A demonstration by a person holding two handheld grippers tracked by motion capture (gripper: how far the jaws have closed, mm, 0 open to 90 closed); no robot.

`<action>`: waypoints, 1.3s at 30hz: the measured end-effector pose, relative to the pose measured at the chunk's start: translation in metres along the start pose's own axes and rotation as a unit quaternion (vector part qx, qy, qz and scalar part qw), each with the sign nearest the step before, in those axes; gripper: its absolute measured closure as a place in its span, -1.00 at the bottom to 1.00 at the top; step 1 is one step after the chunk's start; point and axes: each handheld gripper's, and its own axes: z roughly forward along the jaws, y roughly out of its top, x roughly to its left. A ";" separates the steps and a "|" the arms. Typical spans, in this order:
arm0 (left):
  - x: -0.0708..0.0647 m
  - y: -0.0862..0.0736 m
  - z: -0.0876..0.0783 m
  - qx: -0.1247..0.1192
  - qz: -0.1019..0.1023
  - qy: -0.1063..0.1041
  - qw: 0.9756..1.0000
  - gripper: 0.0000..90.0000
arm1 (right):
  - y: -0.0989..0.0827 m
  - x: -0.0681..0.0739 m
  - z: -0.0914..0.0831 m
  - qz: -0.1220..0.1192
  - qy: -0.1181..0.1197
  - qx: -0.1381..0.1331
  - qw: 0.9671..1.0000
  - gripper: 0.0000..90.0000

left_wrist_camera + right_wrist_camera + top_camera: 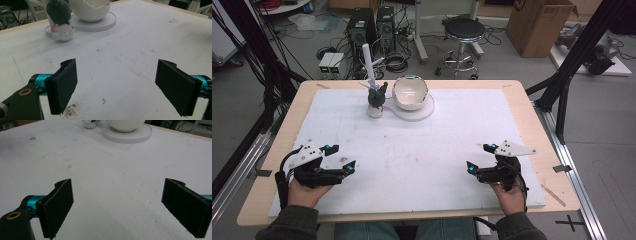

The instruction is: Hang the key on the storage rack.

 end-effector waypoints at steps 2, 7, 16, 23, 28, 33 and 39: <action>0.000 -0.001 -0.002 -0.002 -0.001 0.000 1.000 -0.59 | 0.000 0.000 0.000 -0.001 0.000 0.001 1.000 -0.78; -0.002 -0.004 -0.005 -0.005 0.001 0.003 1.000 -0.59 | -0.001 0.000 0.001 -0.002 0.001 0.003 1.000 -0.78; -0.003 -0.009 -0.008 -0.001 0.008 0.005 1.000 -0.59 | -0.002 0.000 0.002 -0.003 0.004 0.007 1.000 -0.78; -0.002 -0.015 -0.011 -0.003 0.007 0.010 1.000 -0.59 | -0.003 -0.001 0.002 0.001 0.005 0.008 1.000 -0.78; 0.001 -0.021 -0.009 0.002 0.002 0.019 1.000 -0.58 | -0.004 -0.002 0.004 0.000 0.006 0.013 1.000 -0.78; 0.003 -0.023 -0.010 -0.004 -0.005 0.024 1.000 -0.58 | -0.007 -0.004 0.006 0.004 0.005 0.021 1.000 -0.78; 0.001 -0.023 -0.009 -0.005 0.005 0.027 1.000 -0.58 | -0.008 -0.004 0.008 0.004 0.004 0.027 1.000 -0.78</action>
